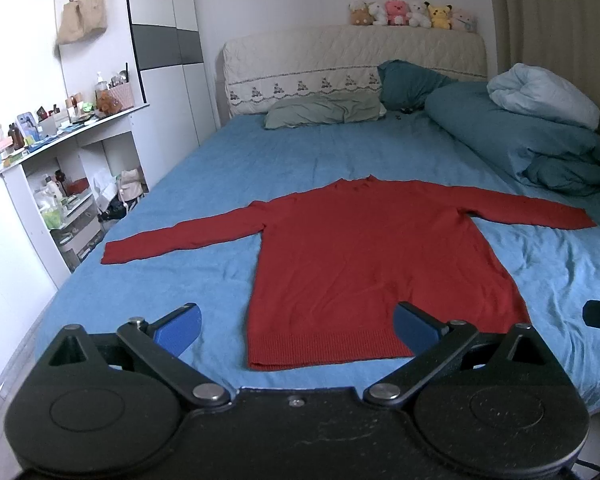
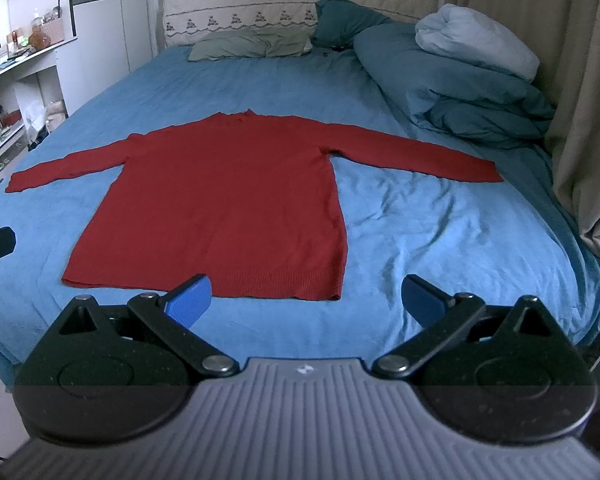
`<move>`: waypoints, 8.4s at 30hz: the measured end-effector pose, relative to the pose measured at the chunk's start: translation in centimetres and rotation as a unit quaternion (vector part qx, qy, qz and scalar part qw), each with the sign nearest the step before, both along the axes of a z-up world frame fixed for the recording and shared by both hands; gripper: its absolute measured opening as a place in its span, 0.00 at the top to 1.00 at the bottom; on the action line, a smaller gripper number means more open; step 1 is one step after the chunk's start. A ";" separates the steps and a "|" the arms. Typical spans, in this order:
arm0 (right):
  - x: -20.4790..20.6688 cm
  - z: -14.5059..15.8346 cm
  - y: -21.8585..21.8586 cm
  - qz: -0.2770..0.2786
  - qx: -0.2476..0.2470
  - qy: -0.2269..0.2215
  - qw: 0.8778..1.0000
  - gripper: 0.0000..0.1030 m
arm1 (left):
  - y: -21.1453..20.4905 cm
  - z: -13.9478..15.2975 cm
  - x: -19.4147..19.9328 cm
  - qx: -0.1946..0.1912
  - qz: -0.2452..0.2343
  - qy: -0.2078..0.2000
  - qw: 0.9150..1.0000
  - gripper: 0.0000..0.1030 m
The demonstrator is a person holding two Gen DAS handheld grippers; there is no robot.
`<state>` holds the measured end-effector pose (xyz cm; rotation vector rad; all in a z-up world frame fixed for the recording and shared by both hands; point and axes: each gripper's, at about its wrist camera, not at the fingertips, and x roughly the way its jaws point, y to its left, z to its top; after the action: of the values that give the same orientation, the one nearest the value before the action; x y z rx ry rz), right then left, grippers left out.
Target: Fold small clothes
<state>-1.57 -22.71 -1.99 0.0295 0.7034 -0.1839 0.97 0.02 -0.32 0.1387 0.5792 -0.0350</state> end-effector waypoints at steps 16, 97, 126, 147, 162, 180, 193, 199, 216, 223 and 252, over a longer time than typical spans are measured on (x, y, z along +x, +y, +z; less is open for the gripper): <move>0.2 0.0 -0.1 0.000 0.002 0.002 1.000 0.00 | 0.1 0.0 0.0 -0.001 0.000 -0.001 1.000 0.00; 21.1 -4.4 -24.4 -0.230 0.041 -0.047 0.971 0.00 | -16.4 -1.1 34.9 -0.006 -0.136 -0.015 0.991 0.00; 39.1 -19.4 -42.4 -0.384 0.037 -0.003 0.923 0.70 | -29.3 -19.5 57.3 -0.002 -0.137 0.258 0.956 0.00; 54.1 -10.6 -7.2 0.115 0.192 -0.055 0.973 0.81 | -4.2 -11.3 57.4 -0.019 -0.009 0.206 0.978 0.00; 53.1 -17.6 -0.4 0.235 0.091 0.031 0.967 0.23 | -0.5 -14.8 55.9 -0.152 -0.030 0.228 0.961 0.00; 43.4 -16.6 -8.8 -0.004 0.016 0.006 1.000 0.08 | -9.2 -18.1 55.3 -0.153 -0.089 0.199 0.964 0.88; 46.8 -20.2 -9.4 -0.055 -0.124 0.087 0.987 0.08 | -1.7 -10.6 53.5 -0.109 0.019 0.022 0.994 0.95; 49.7 -20.8 -10.1 -0.032 -0.119 0.075 0.990 0.08 | 0.9 -13.7 52.4 -0.110 0.047 0.038 0.992 0.95; 47.1 -16.3 -13.5 0.070 -0.048 0.091 0.992 0.06 | 3.0 -14.9 47.3 -0.035 0.073 0.109 0.991 0.41; 50.5 -16.9 -8.4 0.120 0.019 0.084 0.989 0.03 | 0.1 -16.0 51.1 -0.081 0.001 0.125 0.989 0.20; 56.5 -17.5 -13.5 0.063 0.114 0.018 0.991 0.02 | 0.6 -19.1 51.4 -0.071 -0.041 0.162 0.983 0.04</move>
<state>54.89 -36.21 -19.46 0.1998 0.7564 0.0183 52.39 0.57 -19.41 0.0164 0.8934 -0.1813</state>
